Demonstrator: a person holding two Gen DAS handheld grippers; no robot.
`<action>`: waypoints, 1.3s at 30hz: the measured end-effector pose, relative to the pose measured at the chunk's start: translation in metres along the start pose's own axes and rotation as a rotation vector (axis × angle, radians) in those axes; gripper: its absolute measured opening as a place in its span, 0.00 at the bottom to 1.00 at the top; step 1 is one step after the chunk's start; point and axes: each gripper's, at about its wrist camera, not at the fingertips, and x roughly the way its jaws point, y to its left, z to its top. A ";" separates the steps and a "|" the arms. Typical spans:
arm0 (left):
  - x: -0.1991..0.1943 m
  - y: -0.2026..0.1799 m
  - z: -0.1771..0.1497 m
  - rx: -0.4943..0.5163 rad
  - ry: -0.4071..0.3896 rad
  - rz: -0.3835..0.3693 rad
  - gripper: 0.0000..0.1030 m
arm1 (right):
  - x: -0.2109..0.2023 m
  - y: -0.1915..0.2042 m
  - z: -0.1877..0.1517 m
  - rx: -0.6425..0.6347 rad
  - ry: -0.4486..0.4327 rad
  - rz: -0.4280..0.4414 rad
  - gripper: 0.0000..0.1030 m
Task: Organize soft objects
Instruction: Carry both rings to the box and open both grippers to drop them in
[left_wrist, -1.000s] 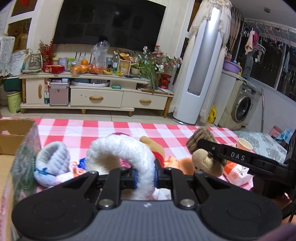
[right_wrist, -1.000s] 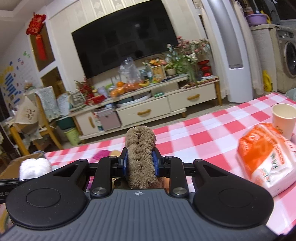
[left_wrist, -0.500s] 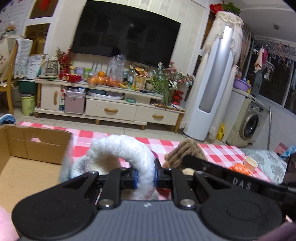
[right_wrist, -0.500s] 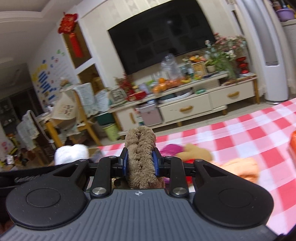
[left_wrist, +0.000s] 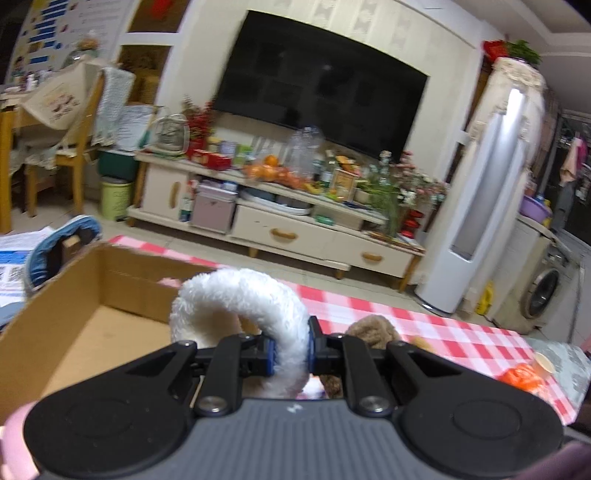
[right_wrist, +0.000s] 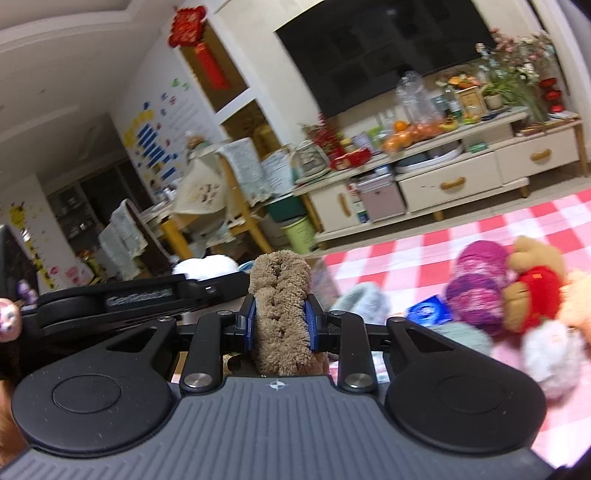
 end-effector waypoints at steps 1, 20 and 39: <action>0.000 0.006 0.001 -0.010 0.001 0.017 0.12 | 0.004 0.004 -0.001 -0.005 0.007 0.010 0.31; 0.005 0.073 0.003 -0.108 0.049 0.182 0.12 | 0.015 0.023 -0.007 -0.080 0.082 0.090 0.32; 0.004 0.071 0.005 -0.100 0.042 0.296 0.96 | -0.022 0.019 0.005 -0.181 -0.009 0.046 0.97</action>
